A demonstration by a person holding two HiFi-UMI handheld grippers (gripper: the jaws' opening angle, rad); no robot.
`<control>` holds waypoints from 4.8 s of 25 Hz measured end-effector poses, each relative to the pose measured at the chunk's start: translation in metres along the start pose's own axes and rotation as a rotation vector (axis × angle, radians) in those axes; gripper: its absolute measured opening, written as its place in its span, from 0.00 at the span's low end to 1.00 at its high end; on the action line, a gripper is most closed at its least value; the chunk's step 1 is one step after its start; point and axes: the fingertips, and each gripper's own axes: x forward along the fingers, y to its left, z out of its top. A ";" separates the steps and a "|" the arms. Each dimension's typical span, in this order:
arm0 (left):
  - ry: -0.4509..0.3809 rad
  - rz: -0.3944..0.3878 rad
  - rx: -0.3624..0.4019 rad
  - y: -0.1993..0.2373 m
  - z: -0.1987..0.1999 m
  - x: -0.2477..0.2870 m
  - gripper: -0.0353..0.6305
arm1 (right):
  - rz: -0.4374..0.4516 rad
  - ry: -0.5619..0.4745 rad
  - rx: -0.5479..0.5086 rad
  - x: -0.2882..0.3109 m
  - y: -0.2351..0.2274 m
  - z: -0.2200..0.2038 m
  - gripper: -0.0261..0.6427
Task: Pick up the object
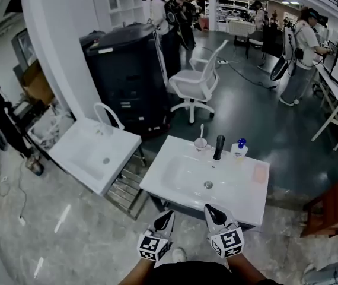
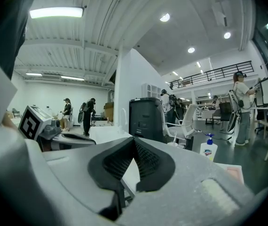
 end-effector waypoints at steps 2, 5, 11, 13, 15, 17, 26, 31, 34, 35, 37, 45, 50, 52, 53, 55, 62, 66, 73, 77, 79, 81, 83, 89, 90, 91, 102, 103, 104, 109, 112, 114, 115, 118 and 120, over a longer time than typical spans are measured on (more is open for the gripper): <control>0.009 -0.043 0.004 0.000 0.002 0.008 0.08 | -0.024 0.008 0.009 0.003 -0.005 -0.001 0.04; 0.013 -0.086 0.015 0.001 0.003 0.017 0.08 | -0.065 0.013 0.011 0.006 -0.012 -0.003 0.04; 0.017 -0.142 0.039 0.004 0.000 0.032 0.08 | -0.133 0.027 -0.068 0.009 -0.023 -0.006 0.04; 0.024 -0.161 0.056 0.003 0.000 0.039 0.08 | -0.147 0.029 -0.057 0.010 -0.028 -0.006 0.04; 0.023 -0.169 0.055 0.002 0.002 0.046 0.08 | -0.160 0.040 -0.045 0.010 -0.035 -0.008 0.04; 0.021 -0.179 0.054 0.000 0.005 0.056 0.08 | -0.169 0.049 -0.055 0.010 -0.043 -0.009 0.04; 0.044 -0.184 0.072 -0.006 0.009 0.129 0.08 | -0.242 0.067 -0.043 0.013 -0.116 -0.022 0.04; 0.053 -0.162 0.068 -0.012 0.016 0.171 0.08 | -0.299 0.082 -0.003 -0.001 -0.164 -0.024 0.04; 0.080 -0.189 0.073 -0.020 0.013 0.193 0.08 | -0.340 0.115 0.025 -0.008 -0.190 -0.032 0.04; 0.090 -0.198 0.073 -0.022 0.010 0.200 0.08 | -0.357 0.119 0.034 -0.009 -0.199 -0.035 0.04; 0.103 -0.218 0.067 -0.029 0.007 0.214 0.08 | -0.392 0.132 0.049 -0.014 -0.216 -0.043 0.04; 0.161 -0.289 0.053 -0.054 -0.009 0.257 0.08 | -0.524 0.235 0.115 -0.026 -0.277 -0.093 0.05; 0.198 -0.306 0.053 -0.061 -0.019 0.278 0.08 | -0.557 0.309 0.178 -0.025 -0.304 -0.127 0.16; 0.214 -0.304 0.050 -0.061 -0.024 0.284 0.08 | -0.584 0.336 0.206 -0.026 -0.316 -0.141 0.24; 0.221 -0.303 0.048 -0.061 -0.026 0.288 0.08 | -0.599 0.350 0.219 -0.027 -0.322 -0.149 0.29; 0.231 -0.300 0.043 -0.062 -0.030 0.294 0.08 | -0.625 0.379 0.245 -0.027 -0.335 -0.164 0.35; 0.263 -0.315 0.045 -0.069 -0.044 0.307 0.08 | -0.696 0.469 0.317 -0.027 -0.366 -0.213 0.61; 0.278 -0.305 0.030 -0.069 -0.050 0.311 0.08 | -0.718 0.519 0.339 -0.022 -0.380 -0.233 0.69; 0.293 -0.287 0.015 -0.070 -0.056 0.314 0.08 | -0.728 0.586 0.367 -0.008 -0.400 -0.259 0.75; 0.294 -0.274 0.003 -0.068 -0.055 0.316 0.08 | -0.720 0.642 0.324 0.000 -0.405 -0.256 0.75; 0.292 -0.271 -0.001 -0.069 -0.054 0.316 0.08 | -0.719 0.681 0.303 0.001 -0.407 -0.260 0.75; 0.292 -0.269 -0.003 -0.070 -0.055 0.315 0.08 | -0.718 0.704 0.299 0.002 -0.407 -0.264 0.75; 0.294 -0.272 -0.003 -0.071 -0.056 0.313 0.08 | -0.707 0.710 0.300 0.002 -0.405 -0.264 0.73; 0.295 -0.279 -0.002 -0.074 -0.053 0.309 0.08 | -0.694 0.688 0.286 0.002 -0.404 -0.261 0.67; 0.292 -0.281 0.000 -0.074 -0.054 0.307 0.08 | -0.697 0.679 0.291 0.001 -0.405 -0.260 0.67; 0.292 -0.282 0.002 -0.074 -0.055 0.306 0.08 | -0.698 0.669 0.295 0.001 -0.406 -0.259 0.67; 0.287 -0.269 0.007 -0.070 -0.055 0.284 0.08 | -0.702 0.567 0.224 -0.004 -0.395 -0.225 0.67; 0.284 -0.268 0.006 -0.069 -0.054 0.282 0.08 | -0.703 0.557 0.211 -0.005 -0.393 -0.218 0.67; 0.280 -0.267 0.006 -0.069 -0.053 0.280 0.08 | -0.705 0.548 0.201 -0.006 -0.391 -0.211 0.67; 0.274 -0.269 0.004 -0.068 -0.045 0.270 0.08 | -0.710 0.495 0.152 -0.009 -0.380 -0.174 0.67; 0.255 -0.272 0.001 -0.067 -0.040 0.265 0.08 | -0.716 0.448 0.125 -0.012 -0.372 -0.147 0.67; 0.225 -0.274 0.001 -0.065 -0.037 0.262 0.08 | -0.719 0.416 0.107 -0.014 -0.366 -0.128 0.67; 0.217 -0.277 -0.001 -0.066 -0.035 0.260 0.08 | -0.720 0.401 0.099 -0.016 -0.362 -0.118 0.67; 0.201 -0.283 0.003 -0.067 -0.027 0.256 0.08 | -0.727 0.352 0.069 -0.022 -0.353 -0.089 0.67; 0.181 -0.288 0.008 -0.067 -0.021 0.255 0.08 | -0.732 0.320 0.048 -0.026 -0.349 -0.072 0.67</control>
